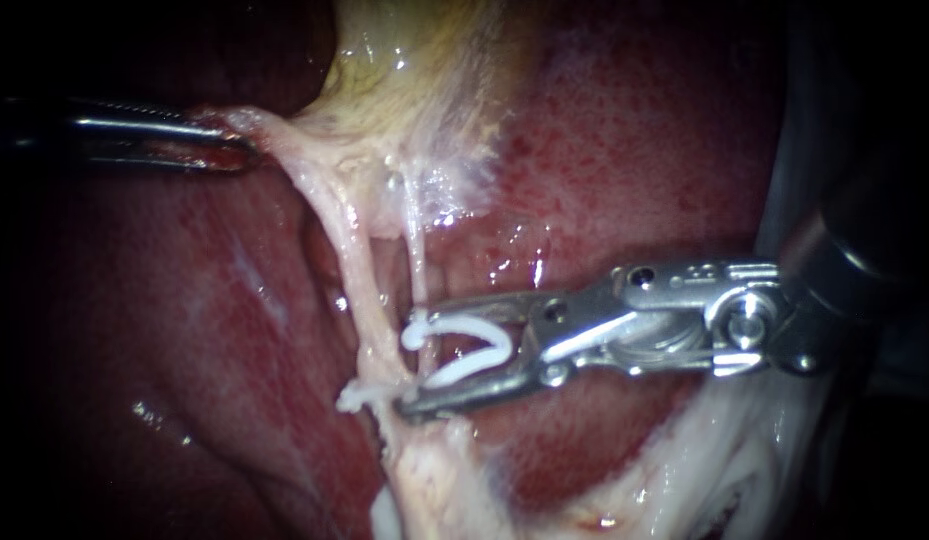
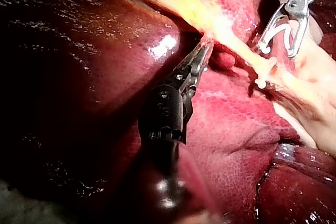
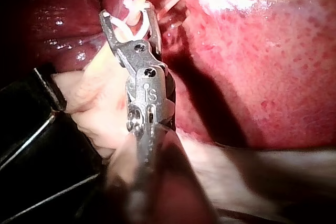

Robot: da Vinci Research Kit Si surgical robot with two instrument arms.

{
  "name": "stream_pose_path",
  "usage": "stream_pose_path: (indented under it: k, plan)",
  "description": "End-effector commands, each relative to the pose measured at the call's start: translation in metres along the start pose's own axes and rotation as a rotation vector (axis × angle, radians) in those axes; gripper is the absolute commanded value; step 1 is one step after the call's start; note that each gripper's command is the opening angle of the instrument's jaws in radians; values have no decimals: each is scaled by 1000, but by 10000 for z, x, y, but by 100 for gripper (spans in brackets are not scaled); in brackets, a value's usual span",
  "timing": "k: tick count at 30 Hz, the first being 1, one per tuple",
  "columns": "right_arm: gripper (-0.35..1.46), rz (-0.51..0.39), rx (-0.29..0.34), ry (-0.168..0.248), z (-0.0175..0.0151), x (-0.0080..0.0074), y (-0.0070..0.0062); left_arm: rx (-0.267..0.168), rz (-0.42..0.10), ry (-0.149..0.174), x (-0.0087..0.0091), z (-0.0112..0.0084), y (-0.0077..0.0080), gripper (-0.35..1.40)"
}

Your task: Clipping second clip left tube

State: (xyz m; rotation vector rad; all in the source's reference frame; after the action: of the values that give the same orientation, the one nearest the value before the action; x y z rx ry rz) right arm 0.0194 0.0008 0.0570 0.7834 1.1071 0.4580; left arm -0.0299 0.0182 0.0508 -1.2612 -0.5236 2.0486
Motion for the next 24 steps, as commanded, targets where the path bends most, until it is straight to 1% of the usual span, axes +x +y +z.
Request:
stream_pose_path:
  k: [1,4,11,19,24]
  plan:
    - [50,3,2,-2,2,-2,1,0,0,0,0,0,0,-35]
    - [50,28,24,-9,8,-12,7,0,1,0,0,0,0,-35]
    - [50,47,29,-15,15,-31,20,0,1,0,-1,1,-1,-35]
    - [50,60,34,-19,21,-43,34,1,2,0,-2,1,-1,-35]
    - [50,59,44,-23,25,-45,39,1,2,0,-2,2,-1,-35]
